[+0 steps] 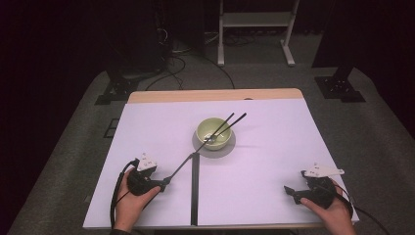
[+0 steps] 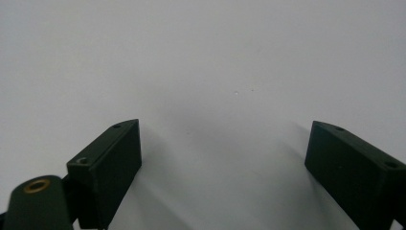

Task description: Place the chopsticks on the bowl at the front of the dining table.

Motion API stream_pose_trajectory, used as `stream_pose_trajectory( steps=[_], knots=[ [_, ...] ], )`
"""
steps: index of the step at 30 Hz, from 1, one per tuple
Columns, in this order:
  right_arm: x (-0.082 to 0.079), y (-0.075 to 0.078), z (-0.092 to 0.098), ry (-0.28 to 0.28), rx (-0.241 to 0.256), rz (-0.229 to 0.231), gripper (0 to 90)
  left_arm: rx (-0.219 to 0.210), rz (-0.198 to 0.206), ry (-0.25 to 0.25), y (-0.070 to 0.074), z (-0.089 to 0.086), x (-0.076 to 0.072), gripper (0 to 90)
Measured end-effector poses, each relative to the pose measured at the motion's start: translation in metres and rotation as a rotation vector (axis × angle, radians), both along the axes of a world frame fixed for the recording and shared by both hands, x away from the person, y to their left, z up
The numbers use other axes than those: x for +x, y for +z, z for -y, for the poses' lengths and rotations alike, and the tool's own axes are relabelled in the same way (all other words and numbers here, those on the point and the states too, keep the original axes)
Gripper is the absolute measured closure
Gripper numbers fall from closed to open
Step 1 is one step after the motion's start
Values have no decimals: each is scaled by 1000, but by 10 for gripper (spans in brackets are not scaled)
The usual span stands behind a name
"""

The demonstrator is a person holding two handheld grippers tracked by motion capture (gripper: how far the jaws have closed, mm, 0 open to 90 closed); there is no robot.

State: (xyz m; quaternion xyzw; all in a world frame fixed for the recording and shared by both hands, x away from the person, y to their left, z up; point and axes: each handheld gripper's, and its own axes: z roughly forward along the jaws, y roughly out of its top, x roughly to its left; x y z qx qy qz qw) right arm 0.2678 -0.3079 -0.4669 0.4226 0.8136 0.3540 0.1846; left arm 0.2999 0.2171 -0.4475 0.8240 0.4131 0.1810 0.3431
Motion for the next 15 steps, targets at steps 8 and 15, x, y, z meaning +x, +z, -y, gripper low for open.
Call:
stream_pose_trajectory(
  steps=[8, 15],
  knots=[
    [0, 0, 0, 0, 0, 0, 106, -25, -13, -7, 1, 8, 6, 485],
    [0, 0, 0, 0, 0, 0, 106, -34, -17, -18, 0, 14, 9, 592]
  ],
)
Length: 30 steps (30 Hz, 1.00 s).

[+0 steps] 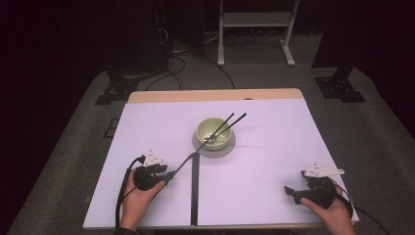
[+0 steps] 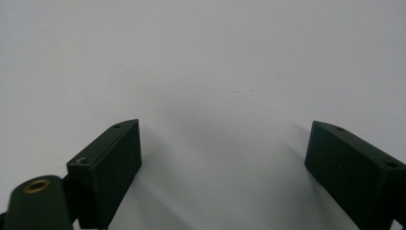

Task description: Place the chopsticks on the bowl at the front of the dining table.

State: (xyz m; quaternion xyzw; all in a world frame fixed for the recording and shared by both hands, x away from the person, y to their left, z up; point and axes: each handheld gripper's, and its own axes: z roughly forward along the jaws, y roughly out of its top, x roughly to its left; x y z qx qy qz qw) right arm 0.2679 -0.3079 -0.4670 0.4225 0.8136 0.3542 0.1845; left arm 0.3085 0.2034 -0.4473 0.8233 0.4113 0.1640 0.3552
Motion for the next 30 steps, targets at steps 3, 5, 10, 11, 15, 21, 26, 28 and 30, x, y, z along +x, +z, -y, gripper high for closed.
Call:
stream_pose_trajectory(
  steps=[3, 5, 10, 11, 15, 21, 26, 28, 30],
  knots=[
    [0, 0, 0, 0, 0, 0, 106, 0, -1, -1, -1, 2, 2, 621],
    [0, 0, 0, 0, 0, 0, 106, 1, -1, 2, -2, 4, 4, 627],
    [0, 0, 0, 0, 1, -1, 106, 4, -4, 5, -3, 6, 4, 671],
    [0, 0, 0, 0, 2, -1, 106, 6, -2, 6, -4, 6, 4, 686],
    [0, 0, 0, 0, 2, -1, 106, 5, 5, 11, -5, 6, 3, 726],
    [0, 0, 0, -1, 2, -1, 106, 10, 12, 18, -6, 6, 1, 750],
    [0, 0, 0, 0, 2, -1, 106, 15, 22, 17, -6, 6, 0, 767],
    [0, 0, 0, 0, 2, -1, 106, 12, 21, 17, -6, 5, 0, 810],
    [0, 0, 0, 0, 2, -1, 106, 12, 21, 19, -6, 4, 0, 834]
  ],
)
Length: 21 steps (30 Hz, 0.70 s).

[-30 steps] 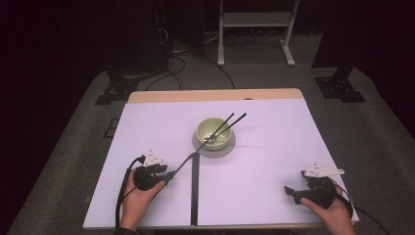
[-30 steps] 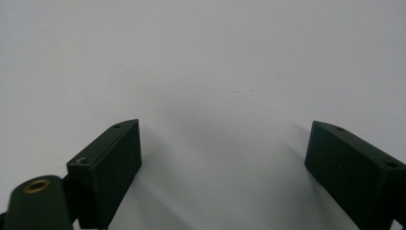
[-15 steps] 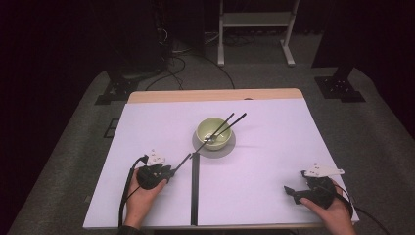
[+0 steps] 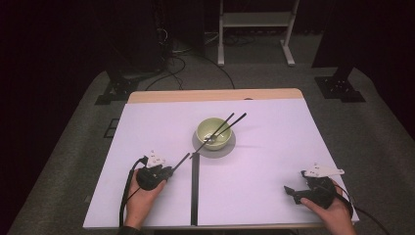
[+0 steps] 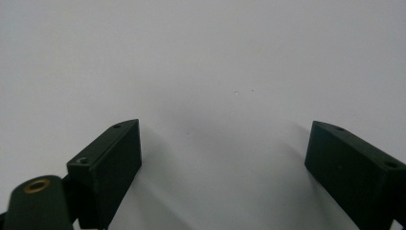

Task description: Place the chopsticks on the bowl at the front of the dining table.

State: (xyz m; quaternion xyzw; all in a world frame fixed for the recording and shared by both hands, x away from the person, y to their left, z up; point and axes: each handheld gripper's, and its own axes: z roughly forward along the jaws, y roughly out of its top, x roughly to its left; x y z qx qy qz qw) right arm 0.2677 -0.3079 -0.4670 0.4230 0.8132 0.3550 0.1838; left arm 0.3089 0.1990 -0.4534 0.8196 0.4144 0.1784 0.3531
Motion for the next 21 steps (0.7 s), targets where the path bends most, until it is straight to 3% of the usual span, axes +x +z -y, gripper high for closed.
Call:
stream_pose_trajectory(
  steps=[8, 12, 18, 21],
  knots=[
    [0, 0, 0, 0, -1, 0, 106, -20, -4, 0, -2, -2, 0, 839],
    [0, 0, 0, 0, -2, 1, 106, 7, 13, -8, -2, 0, -1, 839],
    [0, 0, 0, 1, -1, 1, 106, 4, 4, -4, -1, 0, 0, 864],
    [0, 0, 0, 0, -1, 0, 106, -31, -13, 3, -2, -3, 1, 864]
  ],
)
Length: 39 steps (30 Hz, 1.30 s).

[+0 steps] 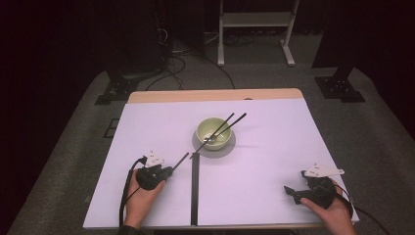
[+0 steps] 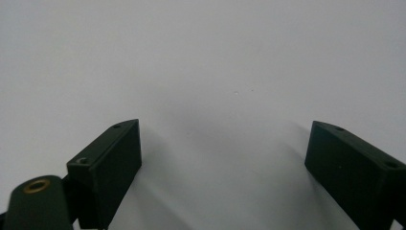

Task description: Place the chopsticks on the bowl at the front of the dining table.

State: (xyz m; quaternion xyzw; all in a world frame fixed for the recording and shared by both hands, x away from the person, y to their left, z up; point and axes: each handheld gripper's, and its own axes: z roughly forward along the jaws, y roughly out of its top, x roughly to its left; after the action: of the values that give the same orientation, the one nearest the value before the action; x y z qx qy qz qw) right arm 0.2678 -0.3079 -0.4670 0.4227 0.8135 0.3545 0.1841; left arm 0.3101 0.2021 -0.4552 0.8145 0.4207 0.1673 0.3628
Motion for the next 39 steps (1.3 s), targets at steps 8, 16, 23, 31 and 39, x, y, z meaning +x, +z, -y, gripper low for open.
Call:
stream_pose_trajectory(
  steps=[8, 16, 23, 31, 39],
  knots=[
    [0, 0, 0, -1, 0, 0, 106, 15, 7, 3, 1, 2, -1, 865],
    [0, 0, 0, 0, -1, 0, 106, -3, -3, 1, 3, 1, 0, 866],
    [0, 0, 0, 0, 0, 0, 106, -35, -6, 9, 8, -2, 0, 865],
    [0, 0, 0, 0, 0, 0, 106, -51, 1, 19, 20, -2, 5, 866],
    [0, 0, 0, -1, 0, 0, 106, -65, 2, 23, 29, -2, 7, 866]
  ],
)
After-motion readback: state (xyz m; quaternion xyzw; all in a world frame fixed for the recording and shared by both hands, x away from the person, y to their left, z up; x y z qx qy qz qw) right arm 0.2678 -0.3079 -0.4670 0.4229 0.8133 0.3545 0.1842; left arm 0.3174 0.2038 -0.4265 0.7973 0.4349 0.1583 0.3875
